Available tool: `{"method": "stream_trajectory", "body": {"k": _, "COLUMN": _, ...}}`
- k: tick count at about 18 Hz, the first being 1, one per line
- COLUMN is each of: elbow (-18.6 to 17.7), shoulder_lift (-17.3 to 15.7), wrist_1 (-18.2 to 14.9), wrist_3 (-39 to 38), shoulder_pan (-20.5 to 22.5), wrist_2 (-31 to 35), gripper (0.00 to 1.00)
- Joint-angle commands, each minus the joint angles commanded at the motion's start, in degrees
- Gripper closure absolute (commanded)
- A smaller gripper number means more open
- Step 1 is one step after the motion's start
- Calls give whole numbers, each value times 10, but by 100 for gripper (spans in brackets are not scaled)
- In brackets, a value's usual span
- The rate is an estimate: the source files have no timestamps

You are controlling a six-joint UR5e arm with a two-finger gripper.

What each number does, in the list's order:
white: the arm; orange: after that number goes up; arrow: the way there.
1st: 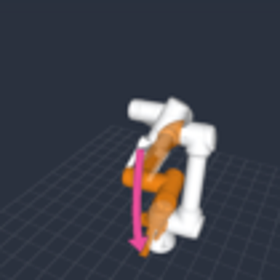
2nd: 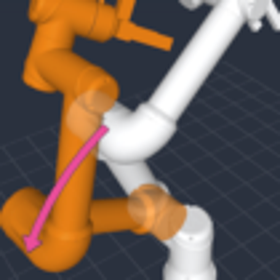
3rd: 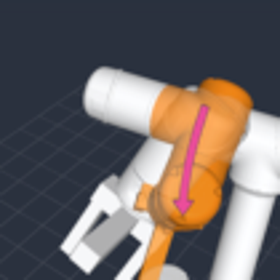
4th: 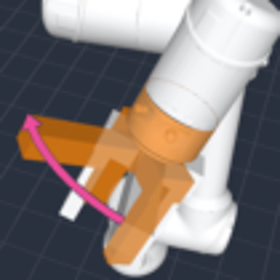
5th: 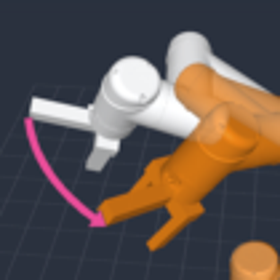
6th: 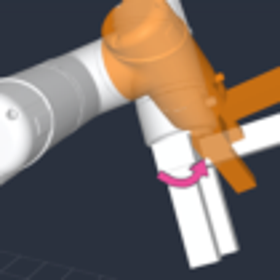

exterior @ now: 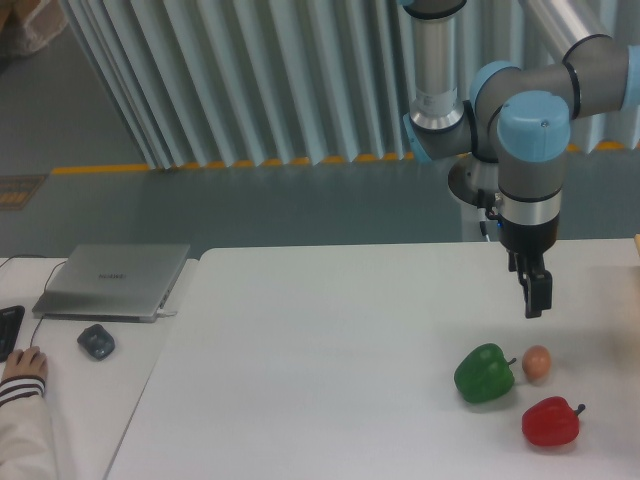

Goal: Place the triangular bread on the table

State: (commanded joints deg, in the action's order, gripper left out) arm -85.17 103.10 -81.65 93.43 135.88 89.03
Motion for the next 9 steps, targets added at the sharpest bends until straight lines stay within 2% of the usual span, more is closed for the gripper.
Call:
{"method": "stream_trajectory", "body": {"k": 4, "elbow": -1, "shoulder_lift": 0, "wrist_1": 0, "wrist_3": -2, "shoulder_pan": 1, "wrist_2": -23, "gripper": 0}}
{"method": "stream_trajectory", "body": {"k": 9, "elbow": -20, "shoulder_lift": -2, "wrist_1": 13, "wrist_3": -27, "shoulder_pan": 2, "wrist_2": -37, "gripper": 0}}
